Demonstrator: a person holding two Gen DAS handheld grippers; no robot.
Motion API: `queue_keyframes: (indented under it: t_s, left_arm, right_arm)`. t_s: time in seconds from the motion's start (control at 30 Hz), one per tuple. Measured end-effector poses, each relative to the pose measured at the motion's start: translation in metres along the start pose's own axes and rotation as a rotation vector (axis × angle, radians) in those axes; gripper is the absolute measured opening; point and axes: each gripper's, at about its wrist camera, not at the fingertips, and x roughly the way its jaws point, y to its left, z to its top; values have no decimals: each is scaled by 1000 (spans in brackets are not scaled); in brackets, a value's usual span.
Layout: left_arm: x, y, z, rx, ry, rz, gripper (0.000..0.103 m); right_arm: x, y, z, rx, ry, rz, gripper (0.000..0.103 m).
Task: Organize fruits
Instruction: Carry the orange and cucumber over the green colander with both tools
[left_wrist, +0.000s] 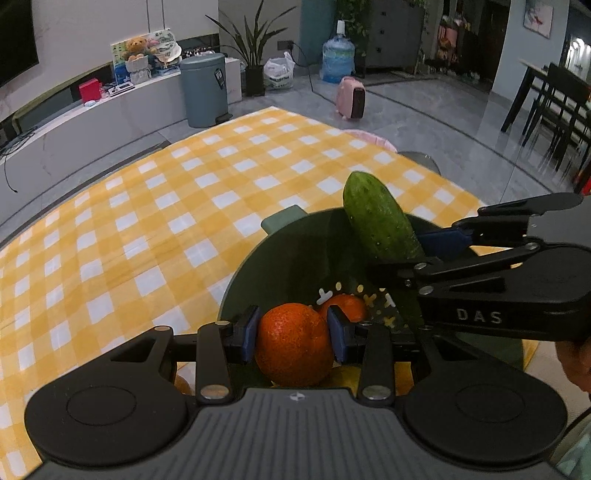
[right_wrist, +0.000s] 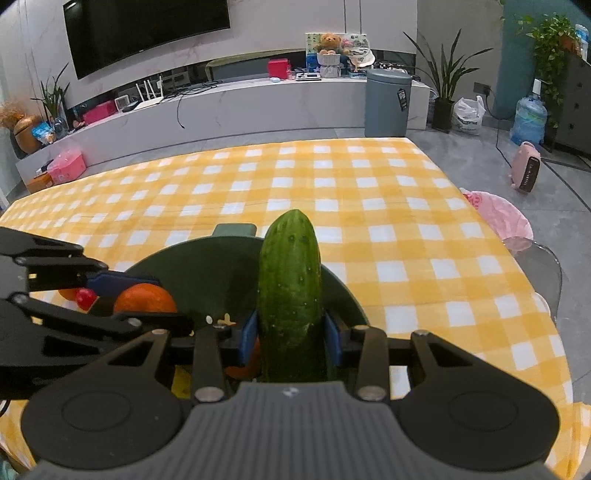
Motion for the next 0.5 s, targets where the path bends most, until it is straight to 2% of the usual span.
queue_keyframes:
  t_s: [0.17,0.23,0.37,0.5]
  left_arm:
    - [7,-6,2,38,43,25,44]
    - [10,-7,3,42,56,30,44]
    - [16,-9,4,44,70,37,44]
    - [21,-16,5,101,82,62,45]
  right_arm:
    - [-6,-1,-3,17,-16,14,38]
    - [-12,-1,-5,20,-25,10,45]
    - [-20,-3,-14,58,-28,10,45]
    - [-26,-3,-25,75,-28,5,45]
